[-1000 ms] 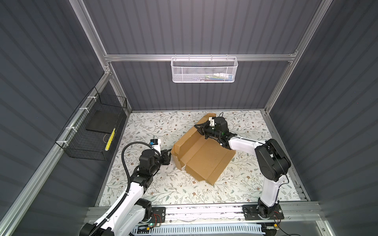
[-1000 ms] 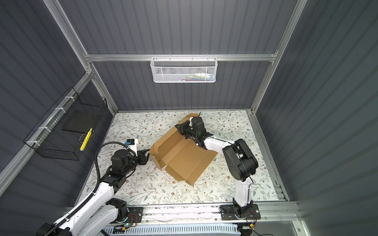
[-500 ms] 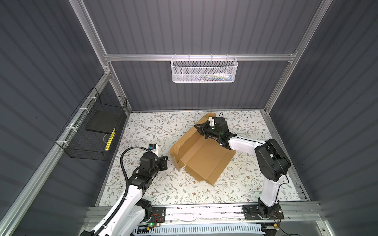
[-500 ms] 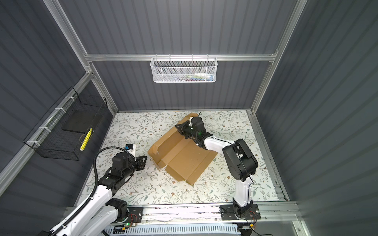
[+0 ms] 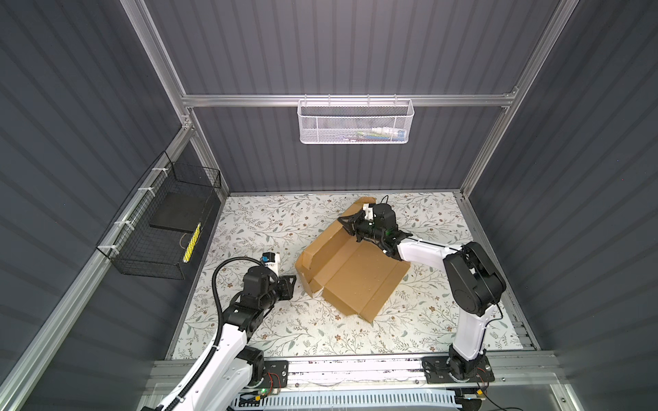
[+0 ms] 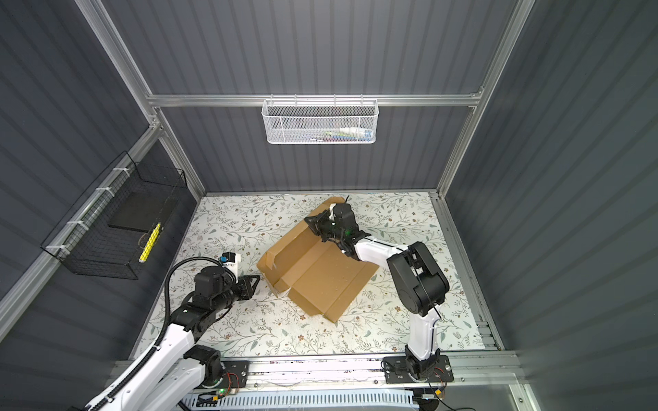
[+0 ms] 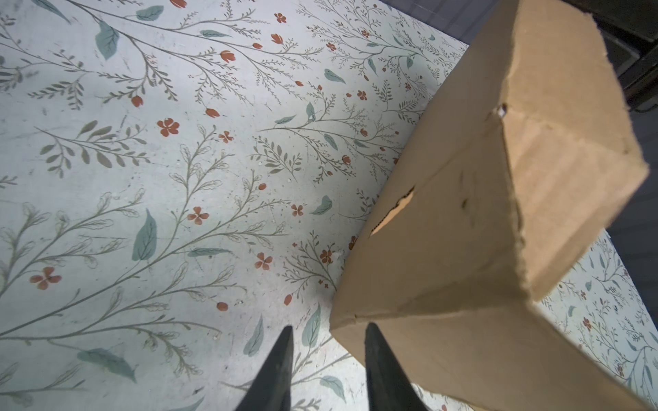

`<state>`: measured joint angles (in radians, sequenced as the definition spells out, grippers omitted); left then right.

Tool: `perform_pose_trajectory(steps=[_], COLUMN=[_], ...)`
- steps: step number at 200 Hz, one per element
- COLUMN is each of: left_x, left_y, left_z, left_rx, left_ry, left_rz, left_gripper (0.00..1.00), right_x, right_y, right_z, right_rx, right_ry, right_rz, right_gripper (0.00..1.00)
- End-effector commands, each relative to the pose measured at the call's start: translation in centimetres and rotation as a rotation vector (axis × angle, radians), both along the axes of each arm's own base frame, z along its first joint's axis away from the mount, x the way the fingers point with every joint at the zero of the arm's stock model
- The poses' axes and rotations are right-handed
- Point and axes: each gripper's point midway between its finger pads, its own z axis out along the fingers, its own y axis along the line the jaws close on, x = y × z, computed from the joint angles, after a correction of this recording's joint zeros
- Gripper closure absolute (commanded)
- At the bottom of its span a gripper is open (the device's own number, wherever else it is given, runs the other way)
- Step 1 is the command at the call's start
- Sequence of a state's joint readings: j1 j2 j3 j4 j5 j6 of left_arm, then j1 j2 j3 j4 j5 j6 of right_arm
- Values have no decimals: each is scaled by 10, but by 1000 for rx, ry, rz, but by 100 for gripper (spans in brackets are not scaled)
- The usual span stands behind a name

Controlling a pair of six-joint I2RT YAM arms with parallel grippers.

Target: Fold the paper box

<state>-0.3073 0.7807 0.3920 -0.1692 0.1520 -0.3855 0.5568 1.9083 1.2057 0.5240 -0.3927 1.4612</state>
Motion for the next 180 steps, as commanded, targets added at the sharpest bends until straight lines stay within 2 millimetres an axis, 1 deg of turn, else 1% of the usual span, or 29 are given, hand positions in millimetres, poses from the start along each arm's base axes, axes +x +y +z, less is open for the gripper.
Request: perform_pose_trajectory(steps=[1, 32, 123, 180], left_x=[6, 7, -2, -10], left_y=[-14, -20, -31, -45], left_z=[19, 20, 25, 24], left_rx=[-28, -45, -86, -91], left_ry=[-54, -52, -44, -24], left_rz=[-70, -99, -141, -196], left_gripper=[67, 69, 71, 72], right_x=[1, 0, 0, 1], right_y=[5, 6, 6, 6], right_z=[0, -1, -3, -3], right_rx=[7, 4, 0, 0], right_ry=[-13, -11, -7, -7], right_rz=[7, 4, -1, -5], right_gripper=[93, 93, 93, 93])
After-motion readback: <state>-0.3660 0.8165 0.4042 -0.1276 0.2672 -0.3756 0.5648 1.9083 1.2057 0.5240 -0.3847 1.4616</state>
